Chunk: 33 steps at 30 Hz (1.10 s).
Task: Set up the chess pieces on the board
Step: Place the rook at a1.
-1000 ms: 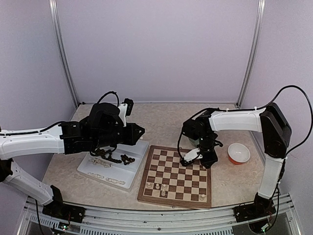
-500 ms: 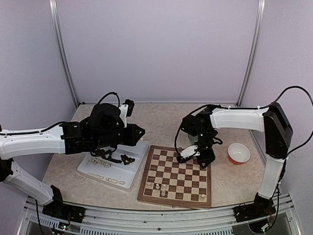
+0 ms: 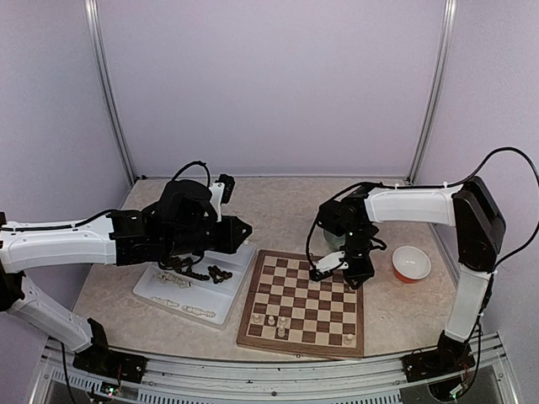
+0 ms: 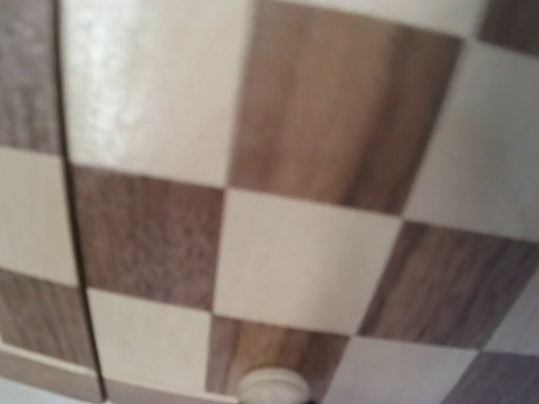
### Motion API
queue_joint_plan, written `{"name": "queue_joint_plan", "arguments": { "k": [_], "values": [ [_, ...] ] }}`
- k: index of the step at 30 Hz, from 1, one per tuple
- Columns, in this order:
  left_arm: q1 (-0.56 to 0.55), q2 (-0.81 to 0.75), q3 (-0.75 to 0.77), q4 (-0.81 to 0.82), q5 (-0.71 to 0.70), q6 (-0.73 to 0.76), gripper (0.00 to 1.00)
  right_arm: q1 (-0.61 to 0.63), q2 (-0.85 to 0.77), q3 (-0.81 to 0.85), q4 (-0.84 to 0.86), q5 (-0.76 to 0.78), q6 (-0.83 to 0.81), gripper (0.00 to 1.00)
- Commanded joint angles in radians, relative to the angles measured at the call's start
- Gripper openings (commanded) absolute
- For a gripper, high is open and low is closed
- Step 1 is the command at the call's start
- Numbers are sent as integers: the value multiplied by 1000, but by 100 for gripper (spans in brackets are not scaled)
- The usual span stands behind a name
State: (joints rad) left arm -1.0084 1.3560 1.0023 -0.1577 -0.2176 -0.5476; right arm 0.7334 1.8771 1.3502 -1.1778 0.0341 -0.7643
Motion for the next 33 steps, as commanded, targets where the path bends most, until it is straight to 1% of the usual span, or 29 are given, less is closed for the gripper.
{"name": "queue_joint_plan", "arguments": {
  "k": [1, 6, 11, 13, 19, 23, 29, 33],
  "values": [
    [6, 9, 1, 15, 7, 15, 0, -13, -29, 7, -4, 1, 9, 14],
    [6, 12, -1, 13, 8, 17, 0, -13, -34, 42, -22, -18, 6, 6],
    [14, 3, -7, 0, -12, 15, 0, 24, -37, 143, -42, -33, -6, 4],
    [26, -5, -15, -8, -19, 7, 0, 66, -30, 207, -52, -77, -6, 4],
    [83, -52, -50, -57, -69, -59, 0, 248, 3, 347, -47, -107, -11, 3],
    [117, -123, -94, -90, -117, -105, 0, 349, 42, 437, -61, -135, -39, 4],
    [155, -257, -164, -90, -135, -141, 0, 495, 133, 499, -85, -92, -68, 4],
    [157, -303, -193, -90, -134, -150, 0, 555, 203, 555, -103, -76, -77, 4]
  ]
}}
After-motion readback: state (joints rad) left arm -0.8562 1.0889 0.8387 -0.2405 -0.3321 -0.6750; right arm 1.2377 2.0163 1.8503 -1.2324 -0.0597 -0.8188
